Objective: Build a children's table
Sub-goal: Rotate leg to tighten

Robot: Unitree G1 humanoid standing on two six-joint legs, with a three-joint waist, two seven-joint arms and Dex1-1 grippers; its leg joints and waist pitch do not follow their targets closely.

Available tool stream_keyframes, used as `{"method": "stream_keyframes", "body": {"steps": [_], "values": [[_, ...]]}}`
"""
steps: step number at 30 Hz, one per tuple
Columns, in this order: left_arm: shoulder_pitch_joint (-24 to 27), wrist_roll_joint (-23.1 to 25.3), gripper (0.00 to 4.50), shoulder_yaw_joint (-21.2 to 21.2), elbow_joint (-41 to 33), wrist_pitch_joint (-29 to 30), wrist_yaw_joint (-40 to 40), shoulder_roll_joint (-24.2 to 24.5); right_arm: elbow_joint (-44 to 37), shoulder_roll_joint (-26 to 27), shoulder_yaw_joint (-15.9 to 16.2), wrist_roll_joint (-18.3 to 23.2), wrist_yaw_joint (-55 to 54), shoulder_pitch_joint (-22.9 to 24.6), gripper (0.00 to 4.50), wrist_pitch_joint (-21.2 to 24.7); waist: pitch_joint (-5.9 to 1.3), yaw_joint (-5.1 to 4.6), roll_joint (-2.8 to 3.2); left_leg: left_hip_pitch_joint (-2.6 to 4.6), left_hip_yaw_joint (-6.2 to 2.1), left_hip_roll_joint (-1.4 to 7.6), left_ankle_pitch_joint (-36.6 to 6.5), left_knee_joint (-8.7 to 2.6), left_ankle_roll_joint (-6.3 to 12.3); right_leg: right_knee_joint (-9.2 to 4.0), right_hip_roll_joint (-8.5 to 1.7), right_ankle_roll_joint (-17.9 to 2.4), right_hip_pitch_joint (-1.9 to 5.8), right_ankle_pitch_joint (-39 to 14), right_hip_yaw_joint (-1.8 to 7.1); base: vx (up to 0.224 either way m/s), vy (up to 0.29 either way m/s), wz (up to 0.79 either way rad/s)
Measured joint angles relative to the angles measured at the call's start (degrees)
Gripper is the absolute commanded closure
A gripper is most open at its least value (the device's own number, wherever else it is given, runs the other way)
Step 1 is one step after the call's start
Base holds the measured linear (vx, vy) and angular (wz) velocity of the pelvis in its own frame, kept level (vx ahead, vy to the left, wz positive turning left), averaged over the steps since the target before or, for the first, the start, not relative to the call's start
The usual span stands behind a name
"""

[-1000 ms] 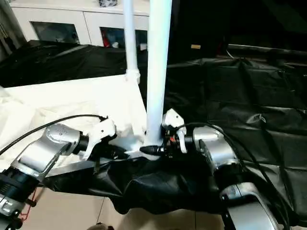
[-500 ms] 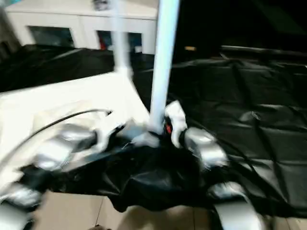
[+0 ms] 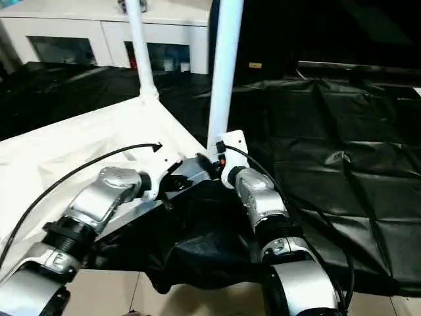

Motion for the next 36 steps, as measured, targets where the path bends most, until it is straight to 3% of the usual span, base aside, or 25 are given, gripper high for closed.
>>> {"method": "stream_keyframes", "body": {"steps": [8,11,16,21,27,32,36], "values": [[2.74,-1.20,4.50,-0.84,-3.95,-2.25,-9.76,4.36,-8.30,-6.66,5.36,-0.17,18.16,5.92,0.60,-2.20,0.05,1.07,0.08,-0.11,0.05,-0.03,0.00,0.03,0.01,-0.09,-0.03,0.00,-0.02,0.00,0.01,0.000,0.000,0.00],[4.33,-2.79,4.50,-1.55,-6.03,-3.46,-13.75,6.25,-13.17,-10.90,7.68,1.35,27.44,8.34,0.60,-0.63,0.11,1.81,0.19,-0.10,0.08,-0.01,0.00,0.01,0.02,-0.11,-0.03,0.00,-0.01,-0.01,-0.01,0.000,0.000,0.00],[5.37,-3.54,4.50,-2.14,-7.95,-3.90,-17.99,8.04,-17.21,-14.32,9.64,2.24,35.50,9.44,0.60,1.30,0.18,2.02,0.30,-0.08,0.09,0.00,0.01,0.04,0.02,-0.03,-0.02,0.00,-0.01,-0.01,-0.02,0.000,0.000,0.00],[6.25,-4.16,4.50,-2.64,-9.10,-3.91,-21.08,9.19,-20.03,-16.56,10.54,3.02,40.31,10.61,1.03,3.63,0.18,2.33,0.29,-0.08,0.08,0.00,0.01,0.05,0.02,-0.03,-0.03,0.00,-0.01,-0.01,-0.01,0.000,0.000,0.00],[6.56,-4.38,4.50,-2.90,-9.84,-4.23,-22.08,9.79,-21.49,-16.84,11.06,3.53,41.26,10.95,1.57,4.77,0.17,2.43,0.30,-0.09,0.09,0.00,0.01,0.06,0.02,-0.03,-0.03,0.00,-0.01,-0.01,0.00,0.000,0.000,0.00],[6.71,-4.31,4.50,-2.85,-9.76,-4.08,-21.61,9.52,-22.31,-16.46,10.65,3.51,40.25,11.83,1.73,5.46,0.16,2.55,0.28,-0.08,0.09,0.00,0.01,0.06,0.02,-0.02,-0.03,0.00,-0.01,-0.01,0.00,0.000,0.000,0.00],[5.14,-2.45,4.50,-1.26,-5.97,-3.05,-14.55,6.05,-18.98,-12.08,7.55,1.75,28.02,11.16,1.73,5.37,0.14,1.85,0.24,0.06,0.08,-0.01,0.02,0.18,0.01,0.08,-0.03,-0.02,0.10,0.02,0.05,0.000,0.000,0.00]]}}
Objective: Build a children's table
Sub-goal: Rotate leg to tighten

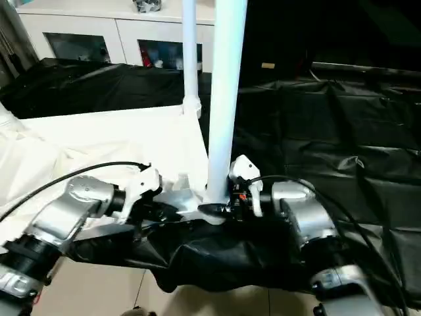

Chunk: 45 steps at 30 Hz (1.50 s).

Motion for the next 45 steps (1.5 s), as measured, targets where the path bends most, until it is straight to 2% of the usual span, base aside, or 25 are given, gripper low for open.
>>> {"method": "stream_keyframes", "body": {"steps": [5,9,10,11,13,14,17,19,23,26,32,36,38,39,42,45], "values": [[-5.15,2.00,4.50,2.03,7.66,2.73,12.96,-7.54,9.19,7.23,-4.55,-2.16,-22.70,-5.66,1.74,-0.73,-0.06,-0.93,0.07,0.13,-0.06,-0.03,0.02,0.10,-0.04,0.00,0.00,0.22,0.06,-0.05,0.09,0.000,0.000,0.00],[-6.85,2.07,4.50,2.86,10.59,3.02,17.23,-9.80,12.37,10.45,-6.30,-2.50,-31.98,-7.77,1.74,-1.08,-0.17,-0.85,0.23,0.16,-0.06,-0.03,0.02,0.05,-0.04,0.00,0.00,0.23,0.10,-0.06,0.08,0.000,0.000,0.00],[-6.91,2.10,4.50,2.90,10.68,3.01,17.34,-9.86,12.55,10.67,-6.43,-2.55,-32.40,-7.78,1.18,-1.50,-0.19,-0.84,0.25,0.16,-0.06,-0.03,0.02,0.05,-0.04,0.00,0.00,0.23,0.10,-0.06,0.08,0.000,0.000,0.00],[-6.92,2.11,4.50,2.92,10.70,2.96,17.34,-9.89,12.81,10.89,-6.77,-2.55,-32.51,-7.77,1.04,-1.95,-0.21,-0.80,0.28,0.12,-0.06,-0.03,0.02,0.05,-0.04,0.00,0.00,0.22,0.12,-0.05,0.08,0.000,0.000,0.00],[-6.92,2.26,4.50,2.98,10.70,2.68,17.24,-9.89,13.23,11.41,-7.33,-2.39,-32.21,-7.80,1.04,-2.25,-0.23,-0.76,0.29,0.08,-0.05,-0.03,0.01,0.03,-0.04,-0.02,0.00,0.11,0.12,0.01,0.08,0.000,0.000,0.00],[-6.91,2.51,4.50,2.99,10.70,2.45,17.11,-9.88,13.40,11.54,-7.70,-2.16,-31.96,-7.88,0.87,-2.31,-0.23,-0.76,0.29,0.06,-0.05,-0.03,0.01,0.02,-0.03,-0.03,0.00,0.10,0.12,0.02,0.08,0.000,0.000,0.00],[-6.82,2.72,4.50,2.93,10.70,1.81,16.31,-9.53,14.50,11.59,-7.92,-2.04,-30.45,-8.14,0.51,-3.60,-0.23,-0.87,0.28,0.06,-0.05,-0.01,0.02,0.02,-0.04,-0.01,0.00,0.10,0.10,0.02,0.04,0.000,0.000,0.00],[-6.67,2.72,4.50,2.82,10.70,1.06,15.57,-9.11,14.75,11.46,-7.67,-2.19,-29.27,-8.10,0.51,-4.47,-0.22,-0.94,0.29,0.04,-0.06,-0.01,0.02,0.00,-0.04,-0.02,0.00,0.11,0.09,0.02,0.04,0.000,0.000,0.00],[-3.86,1.90,4.50,1.73,6.47,-0.45,8.49,-5.62,10.77,6.59,-3.55,-2.48,-16.56,-5.07,0.51,-6.30,-0.22,-0.77,0.29,-0.06,-0.04,-0.02,0.01,-0.21,-0.04,-0.09,0.00,0.23,0.07,-0.08,0.01,0.000,0.000,0.00],[-2.57,1.42,4.50,1.50,4.55,-1.34,3.99,-3.76,8.09,3.99,-1.88,-2.23,-8.91,-3.55,0.51,-6.73,-0.20,-0.31,0.33,-0.06,0.00,-0.01,0.01,-0.23,-0.03,-0.08,0.00,0.23,0.00,-0.09,-0.02,0.000,0.000,0.00],[-0.57,0.20,4.50,0.32,1.42,-2.20,-1.15,-1.10,4.30,-1.19,1.21,-1.40,2.95,-2.00,0.51,-6.46,-0.18,-0.08,0.30,-0.06,0.01,-0.02,0.02,-0.14,-0.03,-0.08,0.00,0.22,-0.01,-0.08,-0.01,0.000,0.000,0.00],[0.81,-0.91,4.50,-0.44,-0.93,-1.99,-5.49,0.70,0.76,-3.77,2.39,0.48,10.35,-0.45,0.88,-4.22,-0.15,0.49,0.25,-0.11,0.01,0.00,0.02,-0.14,-0.03,-0.08,0.00,0.22,-0.03,-0.08,-0.04,0.000,0.000,0.00],[0.85,-0.91,4.50,-0.48,-1.35,-1.99,-6.47,1.12,0.31,-3.99,2.41,0.62,11.60,-0.45,0.88,-3.90,-0.14,0.60,0.25,-0.11,0.01,0.00,0.02,-0.13,-0.02,-0.07,0.00,0.22,-0.04,-0.08,-0.03,0.000,0.000,0.00],[0.88,-0.91,4.50,-0.51,-1.54,-1.99,-6.96,1.35,0.12,-4.04,2.43,0.76,12.21,-0.44,1.18,-3.76,-0.14,0.64,0.25,-0.11,0.01,0.00,0.02,-0.12,-0.02,-0.07,0.00,0.22,-0.04,-0.08,-0.03,0.000,0.000,0.00],[1.15,-1.00,4.50,-0.62,-2.20,-1.92,-8.04,1.76,-0.08,-4.23,2.44,1.62,13.24,-0.39,1.31,-2.87,-0.14,0.83,0.25,-0.12,0.00,0.00,0.02,-0.11,-0.02,-0.07,0.00,0.22,-0.03,-0.08,-0.03,0.000,0.000,0.00],[1.21,-1.02,4.50,-0.70,-2.49,-1.79,-8.35,1.87,-0.90,-4.44,2.59,1.95,13.50,0.00,1.65,-2.05,-0.14,1.01,0.25,-0.12,0.00,0.00,0.02,-0.11,-0.03,-0.07,0.00,0.22,-0.04,-0.08,-0.03,0.000,0.000,0.00]]}}
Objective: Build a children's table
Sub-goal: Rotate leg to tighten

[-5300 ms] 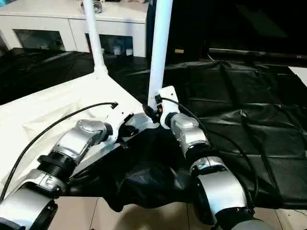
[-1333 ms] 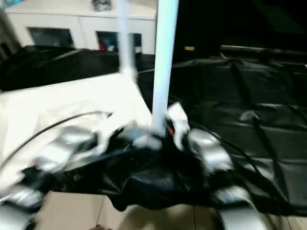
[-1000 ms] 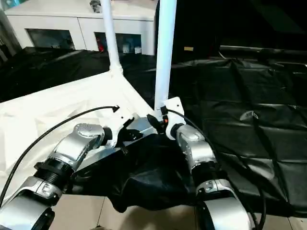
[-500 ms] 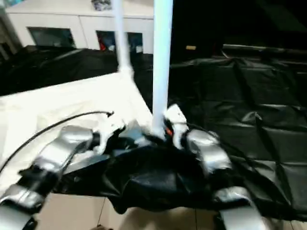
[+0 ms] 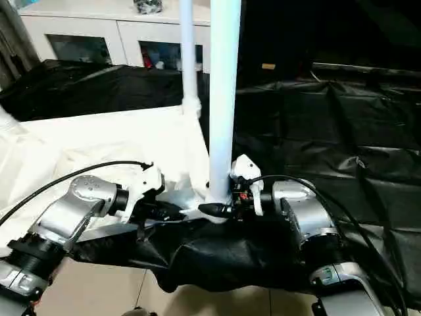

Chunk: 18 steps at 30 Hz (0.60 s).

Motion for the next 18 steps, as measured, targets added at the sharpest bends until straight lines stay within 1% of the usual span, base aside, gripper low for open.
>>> {"method": "stream_keyframes", "body": {"steps": [4,7,8,11,12,14,17,18], "values": [[0.23,-0.05,4.50,0.00,-0.23,0.10,-0.18,-0.01,-1.68,-0.03,-0.11,0.11,-0.41,1.05,1.73,0.84,0.00,0.16,0.00,0.00,0.00,0.00,0.00,0.00,0.00,0.00,0.00,0.00,0.00,0.00,0.00,0.000,0.000,0.00],[-0.17,0.56,4.50,0.49,1.36,0.10,2.66,-1.18,-0.47,1.62,-1.50,-0.50,-4.71,1.16,1.75,0.80,0.00,-0.04,0.00,0.06,0.00,0.00,0.01,0.04,-0.01,0.03,0.00,-0.02,0.03,0.02,0.03,0.000,0.000,0.00],[-0.92,1.29,4.50,0.74,2.69,0.14,4.35,-2.17,0.66,2.73,-2.39,-1.01,-7.71,1.01,1.75,0.38,-0.01,-0.20,0.01,0.09,-0.01,-0.01,0.01,0.07,-0.01,0.07,0.00,-0.02,0.05,0.02,0.04,0.000,0.000,0.00],[-4.51,3.21,4.50,2.38,8.45,0.74,12.94,-6.53,7.02,7.64,-5.40,-3.04,-23.41,-2.78,1.76,-0.92,-0.01,-1.19,0.02,0.14,-0.05,-0.02,0.01,0.12,-0.02,0.07,0.00,0.07,0.05,0.01,0.09,0.000,0.000,0.00],[-5.84,3.62,4.50,2.67,10.12,1.48,16.08,-8.39,8.79,8.84,-6.29,-3.68,-28.53,-3.95,1.76,-1.00,-0.01,-1.34,0.01,0.16,-0.06,-0.03,0.01,0.13,-0.02,0.06,-0.01,0.08,0.06,0.02,0.10,0.000,0.000,0.00],[-7.79,4.26,4.50,3.25,12.98,2.59,21.33,-11.24,12.15,11.73,-8.36,-4.01,-37.67,-6.02,1.76,-0.77,-0.02,-1.49,0.04,0.18,-0.06,-0.03,0.01,0.13,-0.02,0.06,-0.01,0.11,0.06,0.04,0.11,0.000,0.000,0.00],[-9.11,4.65,4.50,3.61,14.80,2.92,25.12,-13.08,15.01,14.02,-9.46,-4.21,-45.55,-8.28,1.76,-0.80,-0.07,-1.45,0.11,0.16,-0.06,-0.02,0.01,0.12,-0.02,0.07,-0.01,0.06,0.06,0.08,0.08,0.000,0.000,0.00],[-9.17,4.68,4.50,3.64,14.86,2.89,25.36,-13.13,15.17,14.30,-9.48,-4.28,-46.36,-8.41,1.76,-0.98,-0.08,-1.41,0.12,0.14,-0.05,-0.02,0.01,0.12,-0.02,0.06,-0.01,-0.04,0.06,0.14,0.08,0.000,0.000,0.00]]}}
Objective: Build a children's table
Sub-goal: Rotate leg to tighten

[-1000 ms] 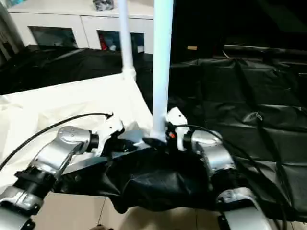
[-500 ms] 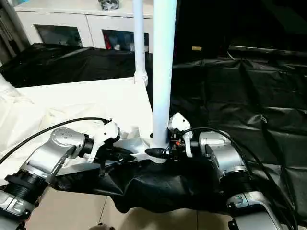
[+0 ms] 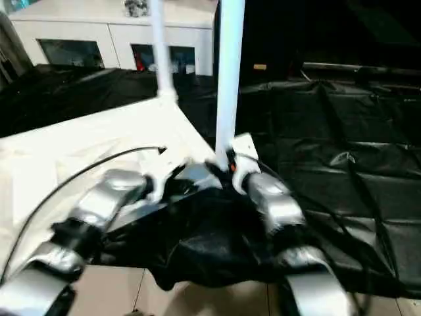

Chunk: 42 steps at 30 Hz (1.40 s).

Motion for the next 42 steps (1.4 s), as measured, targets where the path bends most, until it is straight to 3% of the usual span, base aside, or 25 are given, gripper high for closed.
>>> {"method": "stream_keyframes", "body": {"steps": [1,3,6,10,16,24,27,35,42], "values": [[-0.01,0.00,4.50,0.05,0.00,-0.02,0.04,-0.01,0.04,0.14,0.00,-0.03,-0.34,0.00,1.76,-0.20,-0.01,0.03,0.02,-0.03,0.00,-0.01,-0.01,-0.03,0.00,-0.03,0.00,0.05,0.00,-0.03,0.00,0.000,0.000,0.00],[-0.01,0.02,4.50,0.16,-0.01,-0.18,-0.41,0.05,0.56,0.21,-0.50,-0.02,0.53,-0.26,1.07,-0.55,-0.02,0.05,0.03,-0.06,0.02,-0.02,-0.03,-0.11,0.02,-0.10,0.00,0.06,0.00,-0.05,0.00,0.000,0.000,0.00],[0.21,0.04,4.50,0.33,-0.03,-0.70,-1.77,0.69,1.23,0.20,-0.68,-0.11,3.16,-0.52,1.04,-0.94,-0.02,-0.17,0.03,-0.09,0.04,0.01,-0.02,-0.16,0.02,-0.09,0.02,0.06,0.00,-0.05,-0.02,0.000,0.000,0.00],[1.40,0.02,4.50,0.13,-1.24,-2.17,-4.85,2.59,0.79,-1.04,1.13,-0.60,8.11,0.66,0.67,-3.47,-0.02,-0.46,0.03,-0.09,0.03,0.01,-0.01,-0.19,0.01,-0.08,0.03,0.06,0.00,-0.05,-0.02,0.000,0.000,0.00],[4.05,-1.26,4.50,-1.11,-5.45,-3.20,-12.73,6.49,-4.57,-6.14,4.89,0.05,22.92,4.22,0.67,-4.65,0.00,-0.01,0.06,-0.08,0.04,0.01,-0.02,-0.16,0.02,-0.14,0.02,0.06,-0.04,-0.05,-0.03,0.000,0.000,0.00],[6.69,-3.30,4.50,-2.64,-9.28,-3.90,-22.29,10.14,-12.78,-13.49,8.93,2.89,41.22,7.77,0.67,-0.59,0.01,0.67,0.06,-0.15,0.06,0.01,-0.02,-0.10,0.03,-0.17,0.00,0.04,-0.02,-0.04,-0.05,0.000,0.000,0.00],[7.33,-3.82,4.50,-3.03,-10.44,-3.85,-24.72,11.11,-14.93,-14.90,9.76,3.37,44.88,8.30,0.98,1.11,0.01,0.86,0.06,-0.14,0.06,0.02,-0.01,-0.10,0.03,-0.16,0.00,0.04,-0.02,-0.04,-0.07,0.000,0.000,0.00],[7.99,-4.47,4.50,-3.54,-11.90,-3.29,-27.28,12.26,-18.34,-15.68,10.21,4.42,47.05,9.80,1.55,3.96,0.01,1.20,0.06,-0.14,0.04,0.02,-0.01,-0.10,0.03,-0.16,0.00,0.05,-0.02,-0.04,-0.06,0.000,0.000,0.00],[7.93,-3.55,4.50,-2.78,-11.10,-3.26,-23.59,11.06,-18.04,-13.23,7.92,4.30,41.27,10.66,1.64,5.24,0.01,1.10,0.06,-0.06,0.03,0.01,-0.01,-0.08,0.02,-0.12,0.00,0.04,0.01,-0.03,-0.03,0.000,0.000,0.00]]}}
